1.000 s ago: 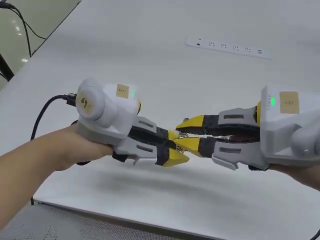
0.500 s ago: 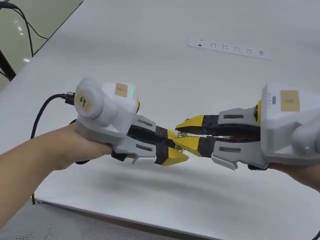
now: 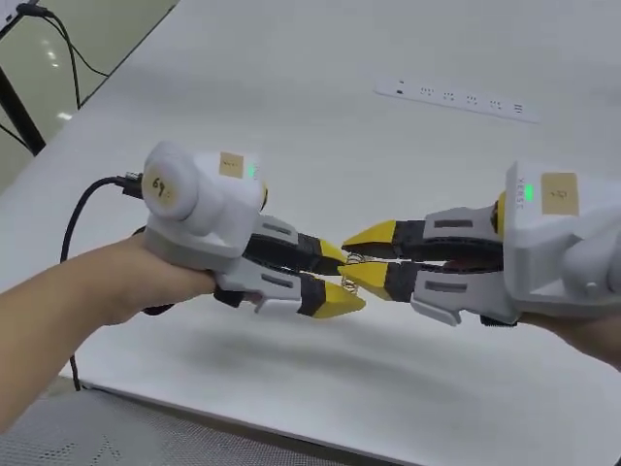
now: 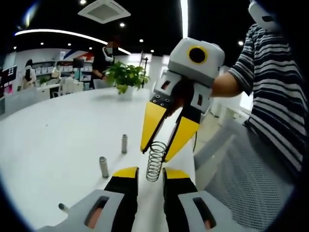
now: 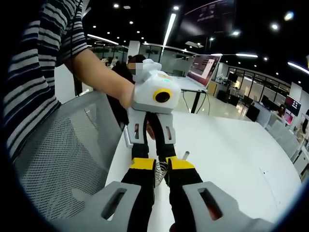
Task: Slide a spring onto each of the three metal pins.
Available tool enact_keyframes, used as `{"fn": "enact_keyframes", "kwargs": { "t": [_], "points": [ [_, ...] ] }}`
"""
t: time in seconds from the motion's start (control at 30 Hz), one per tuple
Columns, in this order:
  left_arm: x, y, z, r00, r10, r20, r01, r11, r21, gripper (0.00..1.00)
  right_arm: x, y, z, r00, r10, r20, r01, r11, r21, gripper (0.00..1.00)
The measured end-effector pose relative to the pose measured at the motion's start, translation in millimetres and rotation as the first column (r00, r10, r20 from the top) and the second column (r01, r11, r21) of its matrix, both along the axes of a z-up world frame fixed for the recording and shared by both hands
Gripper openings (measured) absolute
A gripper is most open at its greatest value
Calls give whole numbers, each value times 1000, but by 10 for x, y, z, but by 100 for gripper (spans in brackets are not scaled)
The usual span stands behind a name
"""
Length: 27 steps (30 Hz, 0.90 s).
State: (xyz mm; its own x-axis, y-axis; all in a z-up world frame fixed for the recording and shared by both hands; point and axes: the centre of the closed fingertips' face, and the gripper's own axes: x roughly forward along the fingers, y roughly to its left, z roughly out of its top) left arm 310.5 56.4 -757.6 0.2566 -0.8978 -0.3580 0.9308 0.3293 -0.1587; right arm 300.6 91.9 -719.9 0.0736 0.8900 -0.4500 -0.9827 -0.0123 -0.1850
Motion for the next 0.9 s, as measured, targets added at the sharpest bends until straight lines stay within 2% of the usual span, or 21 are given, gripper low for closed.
{"fn": "enact_keyframes", "kwargs": {
  "t": [0.07, 0.17, 0.27, 0.63, 0.9],
  "points": [
    [5, 23, -4, 1000, 11, 1, -11, 1000, 2, 14, -2, 8, 0, 1000, 2, 1, -2, 1000, -1, 7],
    [0, 68, -18, 1000, 27, -15, -27, 1000, 3, 20, 0, 18, 0, 1000, 2, 1, -2, 1000, 0, 7],
    [-16, 123, -36, 999, 35, -17, -34, 999, 11, 20, 24, 18, -11, 1000, -4, 2, 4, 1000, -2, 7],
    [25, 278, -38, 996, 86, -31, -86, 996, 13, 29, 110, -7, -28, 1000, -26, 10, 26, 1000, -7, 7],
    [6, 430, -65, 993, 113, -46, -112, 993, 24, 35, 165, -14, -60, 999, -41, 8, 41, 999, -8, 7]
  ]
}}
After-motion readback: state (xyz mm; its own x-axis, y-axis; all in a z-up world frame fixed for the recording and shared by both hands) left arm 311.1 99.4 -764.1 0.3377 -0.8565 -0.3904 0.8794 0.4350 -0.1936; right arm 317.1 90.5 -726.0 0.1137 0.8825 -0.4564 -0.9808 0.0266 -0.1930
